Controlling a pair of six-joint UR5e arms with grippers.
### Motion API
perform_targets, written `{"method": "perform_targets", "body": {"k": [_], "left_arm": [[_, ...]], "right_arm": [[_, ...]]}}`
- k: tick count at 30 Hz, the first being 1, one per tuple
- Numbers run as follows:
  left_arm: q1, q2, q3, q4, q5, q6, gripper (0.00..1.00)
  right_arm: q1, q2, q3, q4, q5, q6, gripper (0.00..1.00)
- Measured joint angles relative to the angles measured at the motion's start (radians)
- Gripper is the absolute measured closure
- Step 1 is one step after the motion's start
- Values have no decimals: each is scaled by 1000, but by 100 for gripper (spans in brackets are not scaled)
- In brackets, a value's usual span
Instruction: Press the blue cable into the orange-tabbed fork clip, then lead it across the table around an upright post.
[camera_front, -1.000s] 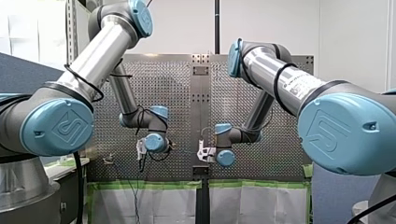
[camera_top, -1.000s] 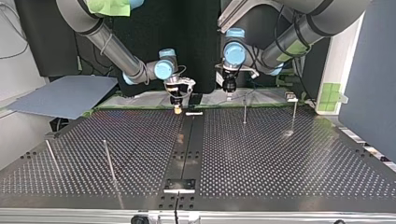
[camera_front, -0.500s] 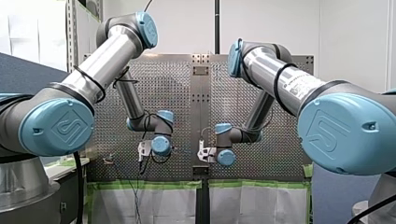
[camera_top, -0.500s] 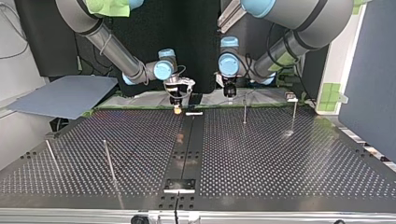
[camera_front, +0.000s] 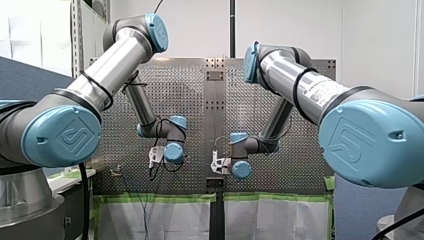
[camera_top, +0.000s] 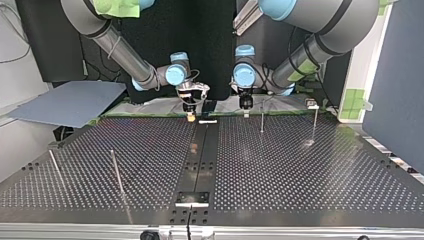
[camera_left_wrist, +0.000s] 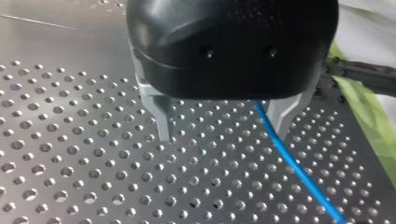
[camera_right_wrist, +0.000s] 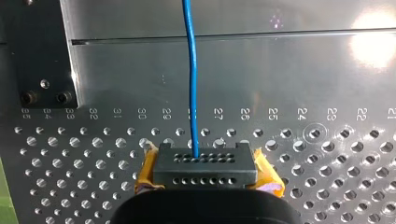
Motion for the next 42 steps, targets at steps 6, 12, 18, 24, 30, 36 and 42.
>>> {"method": "perform_targets", "body": {"k": [6,12,18,24,30,36,42], "left_arm": [[1,-2,0,-20,1,25,0],[3,-13,13,-36,17,34,0],[3,-60,51,-53,15,23,0],[4,-92,77,-33,15,0,0],[6,-94,87,-41,14,-17,0],[7,-93,88,-45,13,-16,0],[7,-91,108,-59,13,-16,0]], "right_arm": [[-5,0,0,0,0,1,100],[-3,0,0,0,0,1,100],[-4,0,1,3,-1,0,100],[-6,0,0,3,-1,0,100],[-6,1,0,0,0,-1,100],[-8,1,1,0,0,-1,100],[-10,5,1,0,0,-1,100]]}}
